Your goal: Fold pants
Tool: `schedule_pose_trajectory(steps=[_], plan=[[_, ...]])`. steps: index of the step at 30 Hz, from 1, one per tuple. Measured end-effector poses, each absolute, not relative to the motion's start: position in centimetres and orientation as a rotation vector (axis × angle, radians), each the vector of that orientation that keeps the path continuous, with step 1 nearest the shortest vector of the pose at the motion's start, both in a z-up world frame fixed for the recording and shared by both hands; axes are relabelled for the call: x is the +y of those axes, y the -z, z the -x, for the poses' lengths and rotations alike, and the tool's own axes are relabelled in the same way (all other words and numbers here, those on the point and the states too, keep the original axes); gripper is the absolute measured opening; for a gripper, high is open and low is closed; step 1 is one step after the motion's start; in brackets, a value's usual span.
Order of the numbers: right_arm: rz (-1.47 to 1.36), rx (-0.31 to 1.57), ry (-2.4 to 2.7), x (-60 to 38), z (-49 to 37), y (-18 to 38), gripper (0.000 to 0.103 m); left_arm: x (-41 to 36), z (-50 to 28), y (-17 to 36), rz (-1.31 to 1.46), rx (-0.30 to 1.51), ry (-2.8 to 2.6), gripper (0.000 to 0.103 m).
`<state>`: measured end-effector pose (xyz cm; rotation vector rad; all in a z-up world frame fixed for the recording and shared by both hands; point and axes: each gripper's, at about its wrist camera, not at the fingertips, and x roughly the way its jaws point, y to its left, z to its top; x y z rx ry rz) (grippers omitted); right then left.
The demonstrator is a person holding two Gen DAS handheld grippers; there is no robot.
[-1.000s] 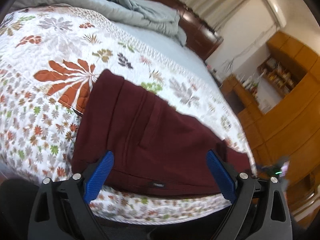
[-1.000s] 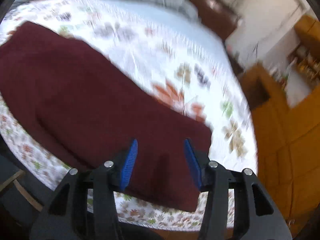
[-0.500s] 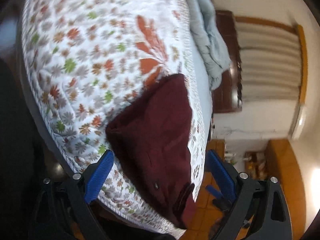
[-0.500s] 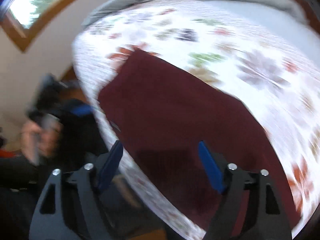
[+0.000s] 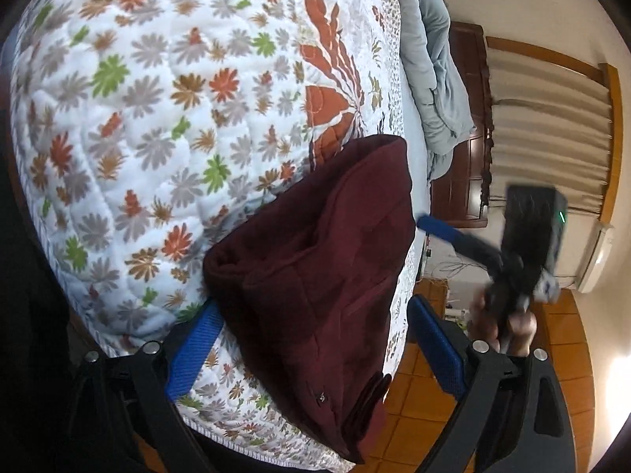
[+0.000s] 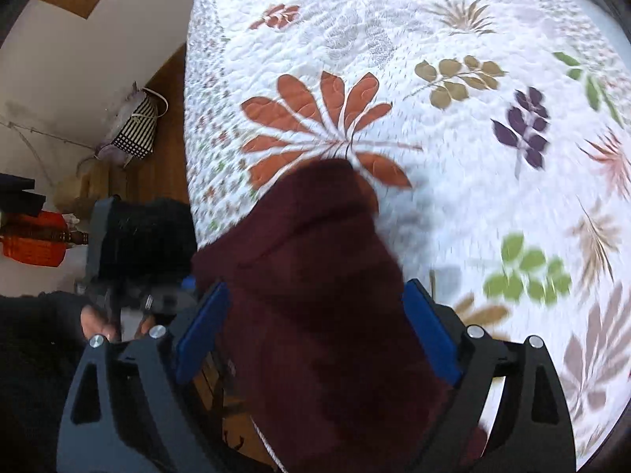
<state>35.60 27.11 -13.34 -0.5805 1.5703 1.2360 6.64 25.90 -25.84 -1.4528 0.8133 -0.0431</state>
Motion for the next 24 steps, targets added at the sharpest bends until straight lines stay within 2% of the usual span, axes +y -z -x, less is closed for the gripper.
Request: schedule_pose_trajectory(steps=[2,3,4,5,7,10,12,15,16,17,20,21,24], plan=[[0.589,1.595,-1.254,28.4,-35.8,14.6,0.089,25.8,-6.7,25.6,1.427,0.807,0.053,0.089],[0.620,1.599,-1.264,29.1,-35.6,15.1,0.089,25.7,-6.8,25.6,1.420,0.812,0.048,0.083],[0.659,1.598,-1.273,29.8,-35.3,15.7,0.089,25.6,-7.0,25.6,1.403,0.832,0.035,0.071],[0.686,1.604,-1.275,30.2,-35.2,16.1,0.089,25.6,-6.3,25.6,1.403,0.837,0.032,0.069],[0.738,1.630,-1.267,31.1,-35.2,17.3,0.089,25.6,-6.8,25.7,1.410,0.843,0.028,0.070],[0.754,1.688,-1.279,32.3,-35.4,18.6,0.089,25.8,-6.9,26.2,1.444,0.831,0.030,0.079],[0.781,1.707,-1.294,33.1,-35.2,19.5,0.089,26.1,-7.4,26.4,1.462,0.830,0.038,0.080],[0.811,1.725,-1.293,34.0,-35.2,20.5,0.087,26.2,-7.3,26.4,1.459,0.834,0.044,0.076],[0.819,1.727,-1.283,34.2,-35.2,20.7,0.084,26.3,-7.3,26.4,1.452,0.841,0.037,0.068],[0.834,1.724,-1.273,34.4,-35.2,20.8,0.076,26.3,-7.1,26.4,1.444,0.849,0.031,0.060],[0.848,1.719,-1.265,34.4,-35.3,20.2,0.040,26.6,-6.8,26.5,1.440,0.857,0.035,0.047],[0.856,1.709,-1.261,34.4,-35.2,19.8,0.033,26.5,-6.8,26.5,1.435,0.860,0.037,0.045],[0.886,1.666,-1.243,34.2,-34.7,18.4,0.026,26.6,-6.5,26.1,1.417,0.856,0.039,0.040]])
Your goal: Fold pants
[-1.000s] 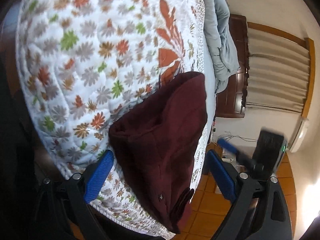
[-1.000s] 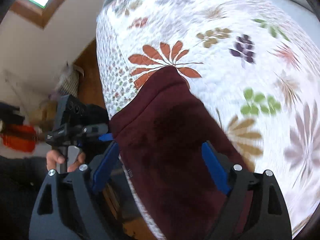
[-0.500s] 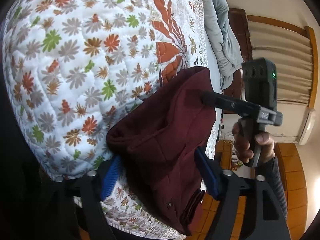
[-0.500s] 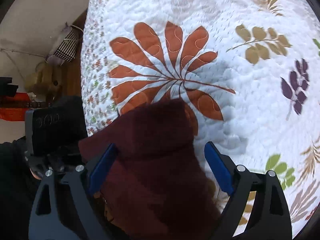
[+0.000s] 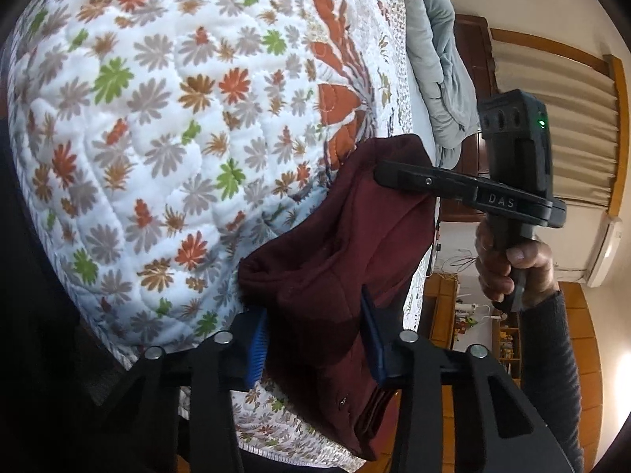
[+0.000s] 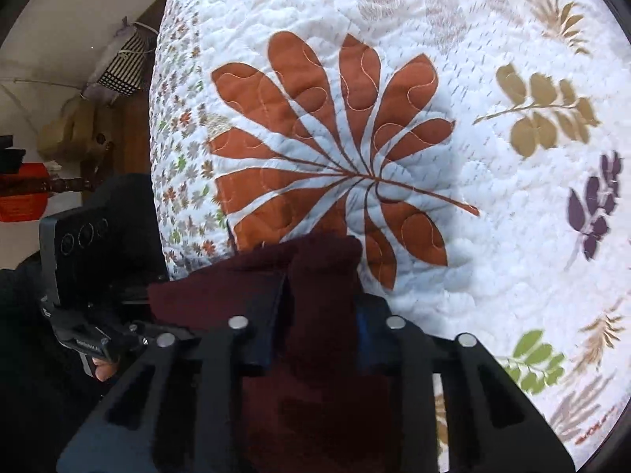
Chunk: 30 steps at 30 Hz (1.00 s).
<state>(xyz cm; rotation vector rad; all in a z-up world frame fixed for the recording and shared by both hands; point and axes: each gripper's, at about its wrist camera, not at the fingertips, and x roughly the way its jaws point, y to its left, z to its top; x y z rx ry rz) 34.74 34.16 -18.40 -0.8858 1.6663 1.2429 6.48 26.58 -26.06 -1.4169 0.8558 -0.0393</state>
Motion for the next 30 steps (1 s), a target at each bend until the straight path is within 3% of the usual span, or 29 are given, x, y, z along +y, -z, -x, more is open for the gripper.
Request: schedule_pose_trajectory(steps=[13,30], plan=[[0.858,1.425,-1.175,29.8,-32.5,8.0,0.019,22.8,-6.5,16.1,1.040,0.739,0.058,0.033],[0.794,1.241,-1.063,22.1,-31.1,-1.6,0.013,17.0,-6.9,8.0,0.842,0.669,0.175,0.032]])
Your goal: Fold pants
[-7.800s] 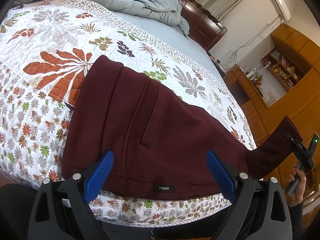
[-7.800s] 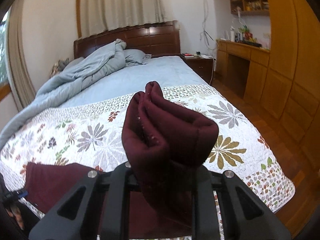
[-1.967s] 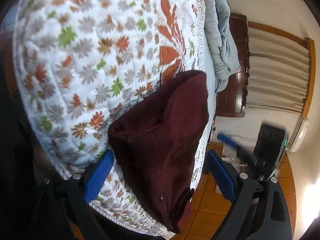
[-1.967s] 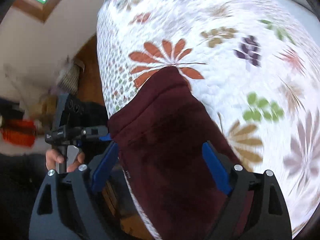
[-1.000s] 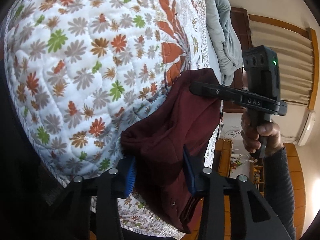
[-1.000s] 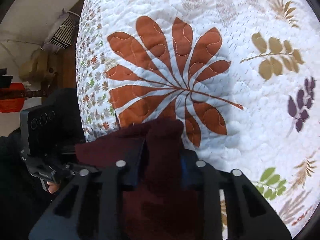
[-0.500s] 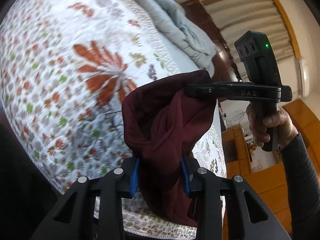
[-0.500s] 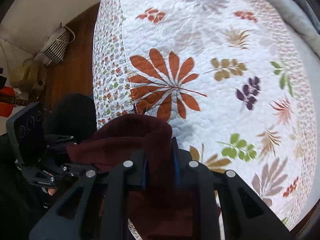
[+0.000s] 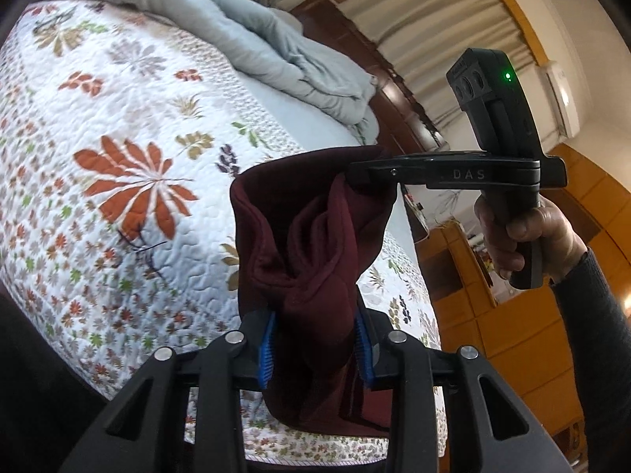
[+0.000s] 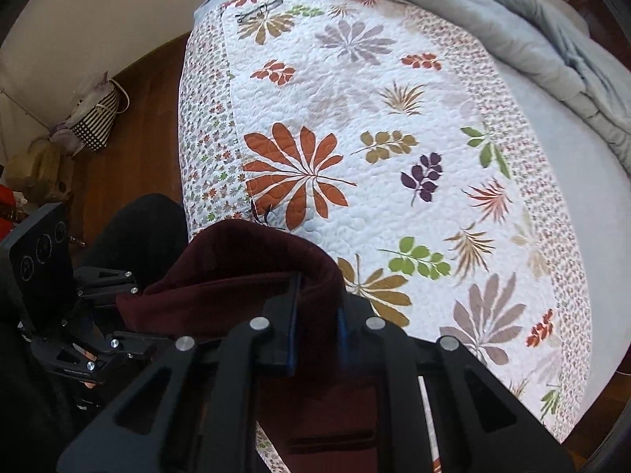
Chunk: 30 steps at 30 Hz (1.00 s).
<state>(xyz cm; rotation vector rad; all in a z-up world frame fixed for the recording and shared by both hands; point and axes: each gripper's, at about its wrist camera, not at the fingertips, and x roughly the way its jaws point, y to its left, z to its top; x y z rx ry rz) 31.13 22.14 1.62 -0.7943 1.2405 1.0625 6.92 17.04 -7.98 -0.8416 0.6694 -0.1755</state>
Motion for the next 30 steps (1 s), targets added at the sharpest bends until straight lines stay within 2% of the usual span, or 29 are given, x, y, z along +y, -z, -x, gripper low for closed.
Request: schedule_pose_trajectory(steps=[30], plan=[[0.663,1.124,-0.917,6.7,-29.5,-8.7,0.011,7.5,-7.7,0.5,0.628,0.603,0.369,0.031]])
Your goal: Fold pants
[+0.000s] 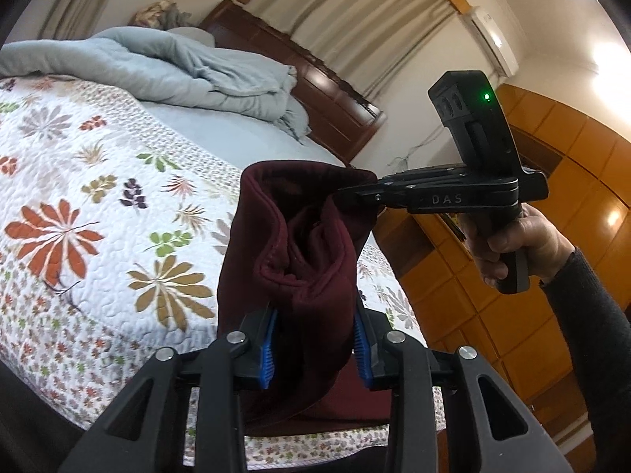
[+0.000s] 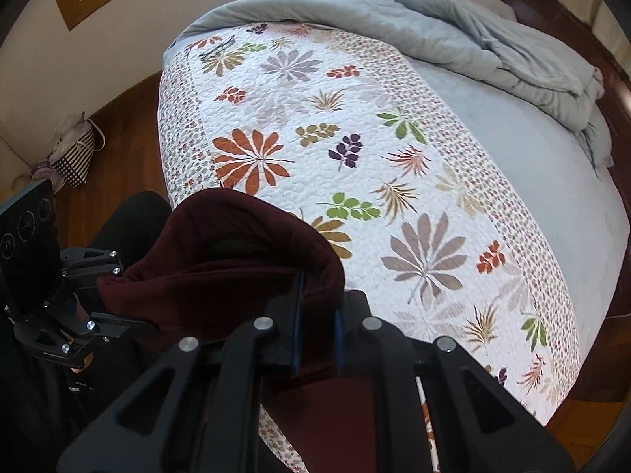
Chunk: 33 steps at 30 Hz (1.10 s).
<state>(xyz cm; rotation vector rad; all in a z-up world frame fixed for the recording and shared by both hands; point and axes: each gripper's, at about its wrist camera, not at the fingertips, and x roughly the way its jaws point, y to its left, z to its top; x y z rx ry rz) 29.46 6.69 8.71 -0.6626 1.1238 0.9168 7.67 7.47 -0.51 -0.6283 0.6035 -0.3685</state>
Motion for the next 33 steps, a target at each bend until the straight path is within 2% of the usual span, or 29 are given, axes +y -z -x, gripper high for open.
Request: schedule_pose_trajectory(steps=[15,33], plan=[[0.599,1.104,-0.841,-1.1,-29.1,-9.9,0.011,1.3,-8.5,-1.1,0.557,0.618,0.479,0.031],[0.558,1.132,-0.754,-8.6,-28.6,-8.7,0.011,-4.6,-9.6,-0.8,0.517,0.656,0.580,0.031]])
